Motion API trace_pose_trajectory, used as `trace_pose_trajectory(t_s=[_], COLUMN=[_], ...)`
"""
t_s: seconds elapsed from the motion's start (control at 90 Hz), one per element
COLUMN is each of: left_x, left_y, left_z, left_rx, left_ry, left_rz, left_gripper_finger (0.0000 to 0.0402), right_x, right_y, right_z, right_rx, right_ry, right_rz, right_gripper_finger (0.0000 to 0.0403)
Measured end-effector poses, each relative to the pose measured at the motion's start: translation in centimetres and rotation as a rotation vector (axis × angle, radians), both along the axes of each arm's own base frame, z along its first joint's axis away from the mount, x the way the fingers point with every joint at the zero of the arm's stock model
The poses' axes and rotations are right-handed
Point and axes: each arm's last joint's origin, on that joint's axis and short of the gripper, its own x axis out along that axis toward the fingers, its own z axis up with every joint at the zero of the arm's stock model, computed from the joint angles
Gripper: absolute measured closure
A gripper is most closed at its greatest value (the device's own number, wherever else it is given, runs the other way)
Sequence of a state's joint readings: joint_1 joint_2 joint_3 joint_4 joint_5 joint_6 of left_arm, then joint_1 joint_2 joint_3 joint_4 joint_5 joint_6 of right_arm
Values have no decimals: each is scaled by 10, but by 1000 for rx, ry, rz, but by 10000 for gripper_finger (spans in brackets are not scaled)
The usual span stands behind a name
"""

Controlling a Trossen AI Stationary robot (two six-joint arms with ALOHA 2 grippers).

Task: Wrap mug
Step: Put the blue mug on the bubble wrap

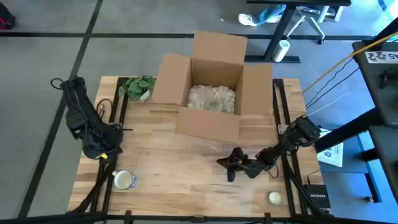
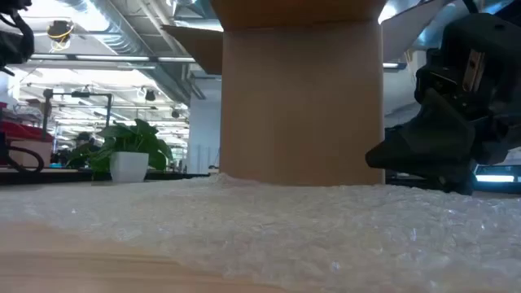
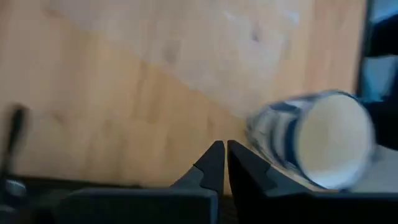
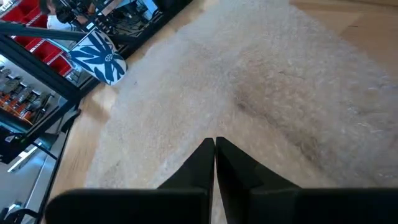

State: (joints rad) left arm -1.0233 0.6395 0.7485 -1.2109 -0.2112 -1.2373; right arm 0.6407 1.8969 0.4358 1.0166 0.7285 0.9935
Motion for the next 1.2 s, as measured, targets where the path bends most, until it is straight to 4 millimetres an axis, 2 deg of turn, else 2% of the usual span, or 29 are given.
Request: trace_pose_trajectory(t_s=[0.156,0.333,0.5,0.811,1.2], left_x=[4,5,10,29,40], left_y=[-8,-8,-13,-36,-49], left_z=[5,5,1,-15,-13], left_rx=[-113,-111,-87,-20,-109], left_ry=[-18,-17,16,176,117], left_rz=[19,28,39,-33,-52], left_gripper_finger=[368,345,343,343,343], right_x=[1,1,1,2,3], right_y=[1,2,2,2,3], right_z=[3,3,4,4,6], right_rx=[23,27,27,30,34], right_ry=[-25,-33,-36,-42,-53], right_rz=[17,18,18,18,47], right_gripper_finger=[403,403,403,403,403])
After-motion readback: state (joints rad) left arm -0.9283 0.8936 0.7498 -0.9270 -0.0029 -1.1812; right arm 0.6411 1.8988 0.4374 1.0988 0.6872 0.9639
